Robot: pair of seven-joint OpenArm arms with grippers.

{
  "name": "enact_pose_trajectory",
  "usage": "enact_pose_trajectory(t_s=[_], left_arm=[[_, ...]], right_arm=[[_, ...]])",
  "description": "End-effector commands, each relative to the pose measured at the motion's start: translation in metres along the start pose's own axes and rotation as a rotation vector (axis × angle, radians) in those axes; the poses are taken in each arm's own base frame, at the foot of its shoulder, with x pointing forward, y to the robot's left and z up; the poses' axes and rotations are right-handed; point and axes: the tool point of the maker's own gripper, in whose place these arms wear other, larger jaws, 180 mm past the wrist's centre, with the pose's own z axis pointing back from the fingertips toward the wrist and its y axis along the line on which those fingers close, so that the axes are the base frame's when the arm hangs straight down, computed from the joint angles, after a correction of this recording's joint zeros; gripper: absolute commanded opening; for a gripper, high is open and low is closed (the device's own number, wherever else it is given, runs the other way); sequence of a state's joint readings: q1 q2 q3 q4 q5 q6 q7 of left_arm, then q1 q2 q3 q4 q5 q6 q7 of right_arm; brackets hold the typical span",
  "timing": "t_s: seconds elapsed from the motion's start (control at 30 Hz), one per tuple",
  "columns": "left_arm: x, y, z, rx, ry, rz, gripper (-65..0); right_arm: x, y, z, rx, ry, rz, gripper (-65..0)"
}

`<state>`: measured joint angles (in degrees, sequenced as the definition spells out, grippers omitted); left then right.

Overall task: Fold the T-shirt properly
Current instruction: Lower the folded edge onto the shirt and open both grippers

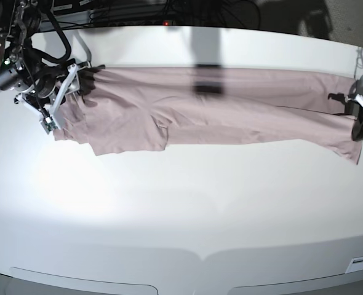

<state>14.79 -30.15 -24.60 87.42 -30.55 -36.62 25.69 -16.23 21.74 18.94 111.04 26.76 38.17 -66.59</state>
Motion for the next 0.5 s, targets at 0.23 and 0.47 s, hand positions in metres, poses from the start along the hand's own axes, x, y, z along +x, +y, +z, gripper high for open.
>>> enact_pose_trajectory(t_s=[0.23,0.47], left_arm=[[0.024,0.005,0.004,0.002,-0.08,-0.021,-65.0],[0.024,0.005,0.004,0.002,-0.08,-0.021,-65.0]], right_arm=[[0.078,0.008,0.017,0.036,-0.426,0.01,-32.7],[0.054,0.022,-0.047,0.089,-0.281,0.04,-32.7]])
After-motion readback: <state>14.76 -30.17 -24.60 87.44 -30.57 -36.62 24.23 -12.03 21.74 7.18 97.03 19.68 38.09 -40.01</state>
